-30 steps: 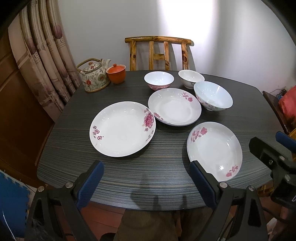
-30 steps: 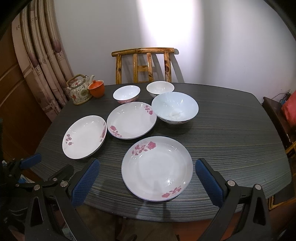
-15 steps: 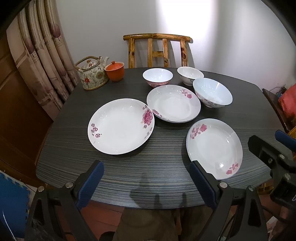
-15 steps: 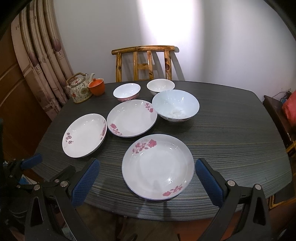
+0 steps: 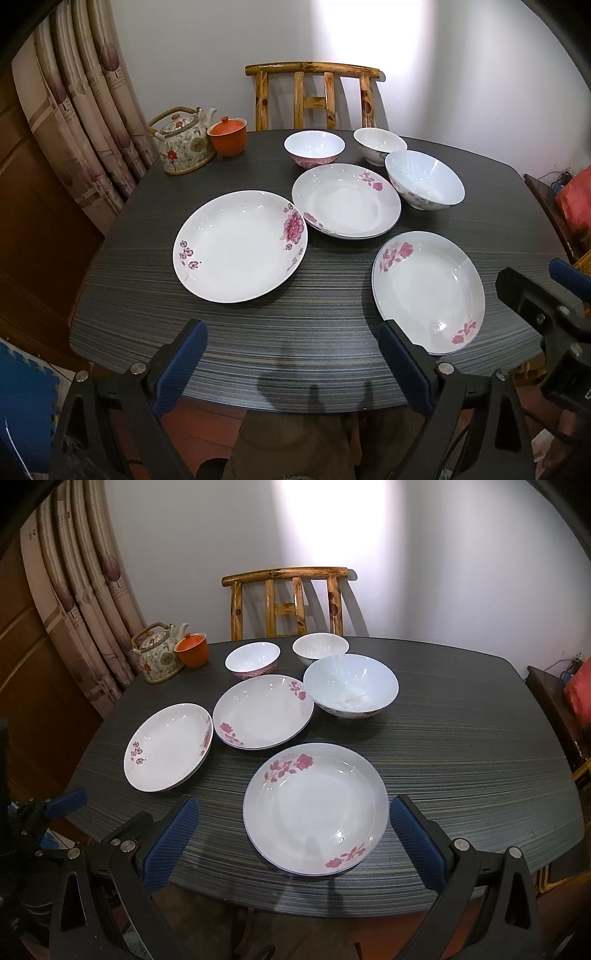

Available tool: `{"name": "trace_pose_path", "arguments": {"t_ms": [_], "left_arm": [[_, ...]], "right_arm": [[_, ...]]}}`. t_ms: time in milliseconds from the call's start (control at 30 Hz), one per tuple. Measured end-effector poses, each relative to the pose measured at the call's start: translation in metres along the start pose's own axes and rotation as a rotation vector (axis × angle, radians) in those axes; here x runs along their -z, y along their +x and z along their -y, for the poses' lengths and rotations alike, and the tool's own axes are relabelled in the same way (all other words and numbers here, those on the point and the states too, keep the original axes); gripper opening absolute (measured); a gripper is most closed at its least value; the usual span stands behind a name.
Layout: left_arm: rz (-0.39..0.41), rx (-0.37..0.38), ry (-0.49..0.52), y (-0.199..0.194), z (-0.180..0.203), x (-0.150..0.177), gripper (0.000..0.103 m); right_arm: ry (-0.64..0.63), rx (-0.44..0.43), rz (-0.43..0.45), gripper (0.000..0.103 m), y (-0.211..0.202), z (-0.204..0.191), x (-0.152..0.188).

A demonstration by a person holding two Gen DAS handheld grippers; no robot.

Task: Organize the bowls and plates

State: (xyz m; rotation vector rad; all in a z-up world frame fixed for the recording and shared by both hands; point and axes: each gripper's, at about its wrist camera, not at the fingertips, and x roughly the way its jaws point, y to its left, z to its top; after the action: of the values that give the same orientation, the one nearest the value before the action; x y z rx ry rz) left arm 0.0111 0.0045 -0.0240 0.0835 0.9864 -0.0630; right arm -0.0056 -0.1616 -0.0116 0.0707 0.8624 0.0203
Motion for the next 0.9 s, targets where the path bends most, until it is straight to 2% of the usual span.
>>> {"name": "trace_pose_path", "arguments": {"t_ms": [900], "left_arm": [[-0.003, 0.002, 0.002, 0.0006, 0.0015, 0.0007, 0.096]], "right_arm": [[0.001, -0.003, -0.009, 0.102, 0.0018, 0.0008, -0.0006]]}}
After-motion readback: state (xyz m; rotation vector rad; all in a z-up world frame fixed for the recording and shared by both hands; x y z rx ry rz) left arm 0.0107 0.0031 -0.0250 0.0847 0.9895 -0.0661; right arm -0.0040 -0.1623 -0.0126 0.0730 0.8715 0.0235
